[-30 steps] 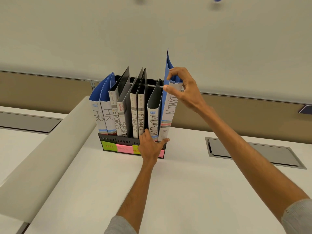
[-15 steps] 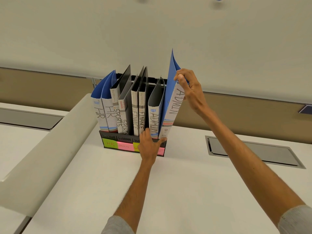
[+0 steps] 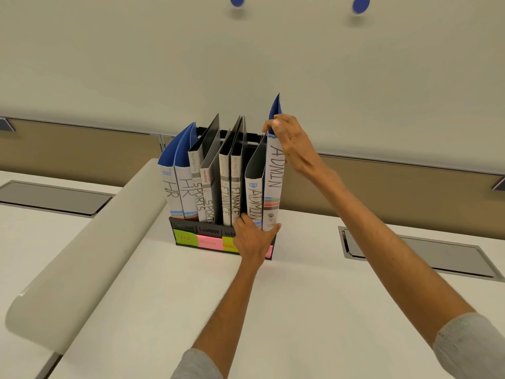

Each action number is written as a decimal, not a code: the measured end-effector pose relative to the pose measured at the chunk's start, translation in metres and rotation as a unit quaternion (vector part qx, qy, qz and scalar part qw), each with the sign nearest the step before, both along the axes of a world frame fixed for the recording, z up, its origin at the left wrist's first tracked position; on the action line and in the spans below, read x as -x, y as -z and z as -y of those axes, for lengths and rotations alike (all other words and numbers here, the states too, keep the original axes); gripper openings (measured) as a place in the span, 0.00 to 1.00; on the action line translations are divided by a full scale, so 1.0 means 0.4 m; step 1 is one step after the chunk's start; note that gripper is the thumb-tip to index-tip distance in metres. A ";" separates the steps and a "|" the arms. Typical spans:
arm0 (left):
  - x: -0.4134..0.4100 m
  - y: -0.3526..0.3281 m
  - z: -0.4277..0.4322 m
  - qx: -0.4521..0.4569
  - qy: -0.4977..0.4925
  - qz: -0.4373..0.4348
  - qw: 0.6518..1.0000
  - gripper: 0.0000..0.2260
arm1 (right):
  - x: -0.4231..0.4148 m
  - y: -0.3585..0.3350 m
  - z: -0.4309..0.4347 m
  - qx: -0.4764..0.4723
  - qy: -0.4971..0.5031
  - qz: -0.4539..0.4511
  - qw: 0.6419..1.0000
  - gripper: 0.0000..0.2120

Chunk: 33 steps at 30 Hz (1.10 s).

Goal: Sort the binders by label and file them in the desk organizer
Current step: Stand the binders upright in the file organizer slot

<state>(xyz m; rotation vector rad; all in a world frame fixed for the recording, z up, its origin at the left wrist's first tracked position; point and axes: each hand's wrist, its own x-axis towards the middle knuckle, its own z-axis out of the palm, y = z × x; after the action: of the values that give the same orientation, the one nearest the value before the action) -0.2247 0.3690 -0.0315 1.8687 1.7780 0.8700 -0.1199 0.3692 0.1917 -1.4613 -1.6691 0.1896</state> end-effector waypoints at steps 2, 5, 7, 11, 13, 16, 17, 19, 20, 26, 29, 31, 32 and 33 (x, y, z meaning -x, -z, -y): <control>0.001 0.008 -0.001 -0.006 0.003 0.000 1.000 0.42 | -0.023 -0.013 0.000 0.023 0.035 0.094 0.995 0.22; -0.003 0.011 0.003 -0.009 -0.001 0.008 1.000 0.41 | -0.052 -0.044 -0.002 0.047 0.065 0.171 0.982 0.25; -0.006 0.010 0.006 -0.010 -0.002 0.011 1.000 0.40 | -0.056 -0.054 -0.010 0.075 0.035 0.149 0.985 0.28; -0.010 0.007 0.008 -0.003 -0.006 0.003 1.000 0.39 | -0.039 -0.033 -0.022 0.115 0.014 0.129 0.985 0.29; -0.016 0.007 0.010 -0.002 -0.010 -0.004 1.000 0.38 | -0.038 -0.020 -0.023 0.114 0.027 0.119 0.986 0.27; -0.023 0.011 0.012 -0.014 -0.013 0.000 1.000 0.37 | -0.045 -0.018 -0.025 0.115 0.028 0.116 0.986 0.26; -0.024 0.016 0.012 -0.019 -0.012 0.001 1.000 0.37 | -0.050 -0.020 -0.027 0.116 0.025 0.122 0.985 0.26; -0.021 0.025 0.010 -0.024 -0.012 -0.003 1.000 0.38 | -0.057 -0.022 -0.032 0.118 0.019 0.129 0.984 0.27; -0.019 0.029 0.009 -0.024 -0.011 -0.006 1.000 0.38 | -0.058 -0.021 -0.034 0.118 0.017 0.128 0.985 0.27; -0.015 0.038 0.007 -0.028 -0.008 -0.028 0.999 0.39 | -0.054 -0.013 -0.038 0.112 0.012 0.093 0.989 0.26; -0.013 0.044 0.004 -0.026 -0.009 -0.048 0.998 0.39 | -0.046 -0.020 -0.046 0.127 0.011 0.095 0.987 0.25; -0.014 0.051 0.005 -0.033 -0.009 -0.045 0.998 0.38 | -0.050 -0.023 -0.059 0.139 0.006 0.081 0.987 0.25; -0.012 0.054 0.005 -0.039 -0.007 -0.042 0.998 0.38 | -0.050 -0.020 -0.069 0.143 0.002 0.066 0.988 0.26; -0.007 0.058 0.005 -0.041 0.001 -0.037 0.998 0.38 | -0.047 -0.011 -0.076 0.146 -0.002 0.050 0.988 0.27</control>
<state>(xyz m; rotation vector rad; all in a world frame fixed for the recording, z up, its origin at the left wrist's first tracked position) -0.2217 0.3671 -0.0547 1.9785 1.8102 0.8969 -0.1011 0.3996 0.1960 -1.7073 -1.7806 0.3814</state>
